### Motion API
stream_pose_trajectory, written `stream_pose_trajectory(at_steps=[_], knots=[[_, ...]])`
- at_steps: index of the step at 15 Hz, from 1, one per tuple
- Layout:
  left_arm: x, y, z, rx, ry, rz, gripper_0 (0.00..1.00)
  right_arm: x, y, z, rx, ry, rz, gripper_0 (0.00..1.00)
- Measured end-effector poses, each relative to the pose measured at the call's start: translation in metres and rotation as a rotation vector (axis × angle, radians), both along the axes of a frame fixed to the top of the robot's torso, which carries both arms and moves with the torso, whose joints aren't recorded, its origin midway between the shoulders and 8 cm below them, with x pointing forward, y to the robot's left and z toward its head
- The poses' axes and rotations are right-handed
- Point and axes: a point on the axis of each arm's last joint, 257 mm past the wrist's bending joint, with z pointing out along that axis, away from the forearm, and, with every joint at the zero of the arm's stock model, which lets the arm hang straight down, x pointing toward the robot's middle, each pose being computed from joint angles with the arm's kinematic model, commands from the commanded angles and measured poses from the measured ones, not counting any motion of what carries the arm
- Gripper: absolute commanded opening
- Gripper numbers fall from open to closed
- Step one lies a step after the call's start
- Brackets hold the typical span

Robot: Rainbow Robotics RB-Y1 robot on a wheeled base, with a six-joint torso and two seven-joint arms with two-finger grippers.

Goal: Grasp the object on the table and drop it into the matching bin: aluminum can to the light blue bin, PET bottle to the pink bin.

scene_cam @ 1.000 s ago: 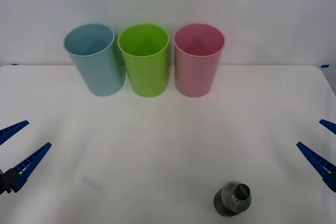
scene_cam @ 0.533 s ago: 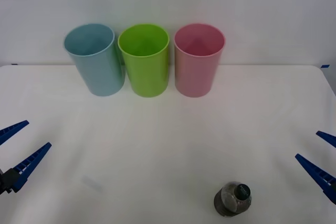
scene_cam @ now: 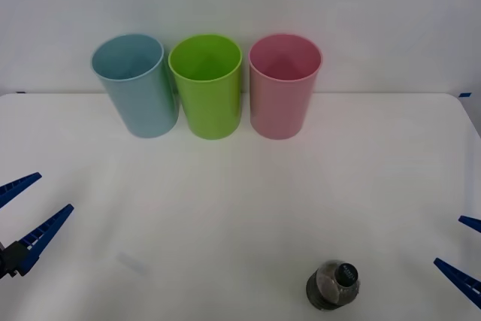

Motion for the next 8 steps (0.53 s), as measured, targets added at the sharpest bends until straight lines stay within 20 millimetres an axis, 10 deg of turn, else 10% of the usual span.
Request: stream_pose_trajectory(at_steps=[8], knots=[[0.0,0.0,0.0,0.0,0.0,0.0,1.0,-0.046,0.008,-0.03,-0.071,0.098,0.187,1.0]])
